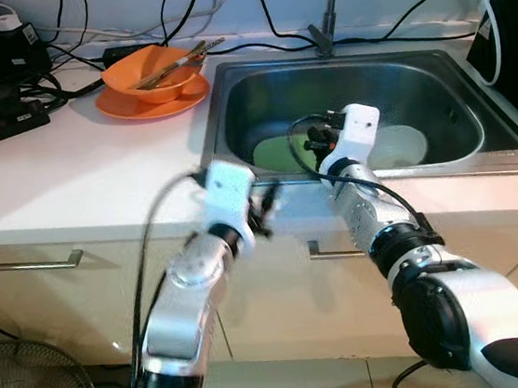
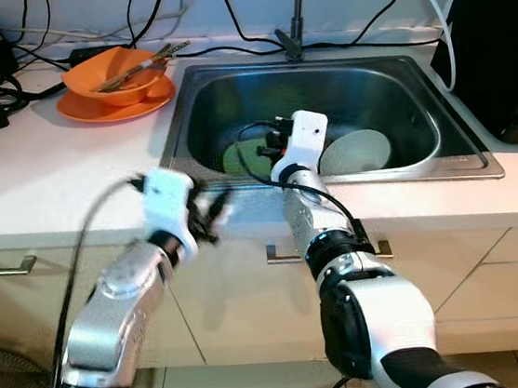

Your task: Kitchen organization

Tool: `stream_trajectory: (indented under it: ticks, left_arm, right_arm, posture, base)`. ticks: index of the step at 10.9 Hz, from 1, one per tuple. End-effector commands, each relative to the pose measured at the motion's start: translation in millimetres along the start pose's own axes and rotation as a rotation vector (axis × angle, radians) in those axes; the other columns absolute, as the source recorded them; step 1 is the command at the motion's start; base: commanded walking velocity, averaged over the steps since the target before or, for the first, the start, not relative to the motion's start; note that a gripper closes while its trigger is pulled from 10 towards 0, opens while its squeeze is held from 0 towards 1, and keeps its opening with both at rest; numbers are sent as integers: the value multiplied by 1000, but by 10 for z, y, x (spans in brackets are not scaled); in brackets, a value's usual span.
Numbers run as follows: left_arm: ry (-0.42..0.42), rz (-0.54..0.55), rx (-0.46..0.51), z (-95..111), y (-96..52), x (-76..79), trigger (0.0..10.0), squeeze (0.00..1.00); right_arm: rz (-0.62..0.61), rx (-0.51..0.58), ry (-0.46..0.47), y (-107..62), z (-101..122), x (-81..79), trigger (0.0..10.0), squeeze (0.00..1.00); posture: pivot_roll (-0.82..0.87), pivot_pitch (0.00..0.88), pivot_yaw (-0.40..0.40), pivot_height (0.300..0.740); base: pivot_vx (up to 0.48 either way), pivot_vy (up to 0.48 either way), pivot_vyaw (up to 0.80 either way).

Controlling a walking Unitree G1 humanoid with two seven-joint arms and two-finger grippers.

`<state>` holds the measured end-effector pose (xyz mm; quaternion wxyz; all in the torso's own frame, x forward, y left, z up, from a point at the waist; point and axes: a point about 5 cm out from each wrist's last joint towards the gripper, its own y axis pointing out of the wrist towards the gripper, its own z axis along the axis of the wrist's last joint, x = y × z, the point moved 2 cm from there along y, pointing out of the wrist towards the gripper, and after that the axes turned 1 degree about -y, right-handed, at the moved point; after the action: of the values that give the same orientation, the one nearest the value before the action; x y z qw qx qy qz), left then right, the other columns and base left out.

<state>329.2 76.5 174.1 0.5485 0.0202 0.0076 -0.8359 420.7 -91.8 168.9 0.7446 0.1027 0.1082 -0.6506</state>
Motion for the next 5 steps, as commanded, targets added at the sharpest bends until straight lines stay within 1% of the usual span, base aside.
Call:
stream_trajectory:
  ticks: [1, 2, 3, 4, 5]
  left_arm:
    - [42, 74, 52, 56, 26, -142, 10000, 0]
    - [59, 132, 104, 104, 44, -274, 10000, 0]
    - [72, 190, 163, 152, 58, -386, 10000, 0]
    - [85, 217, 189, 160, 60, -443, 10000, 0]
    - [78, 234, 223, 178, 52, -542, 10000, 0]
  right_arm:
    - [40, 65, -28, -13, 83, -29, 10000, 0]
    - [58, 117, -56, -44, 129, -24, 10000, 0]
    - [59, 167, -96, -94, 171, 15, 10000, 0]
    - [49, 192, -112, -126, 194, 49, 10000, 0]
    - [31, 220, -119, -182, 211, 107, 10000, 0]
  posture:
    - [220, 51, 1, 740]
    - [212, 46, 2, 740]
    - [197, 35, 2, 740]
    - [189, 27, 7, 740]
    - [179, 17, 12, 740]
  base:
    - [0, 0, 0]
    - [0, 0, 0]
    - [0, 0, 0]
    - [0, 0, 0]
    - [0, 0, 0]
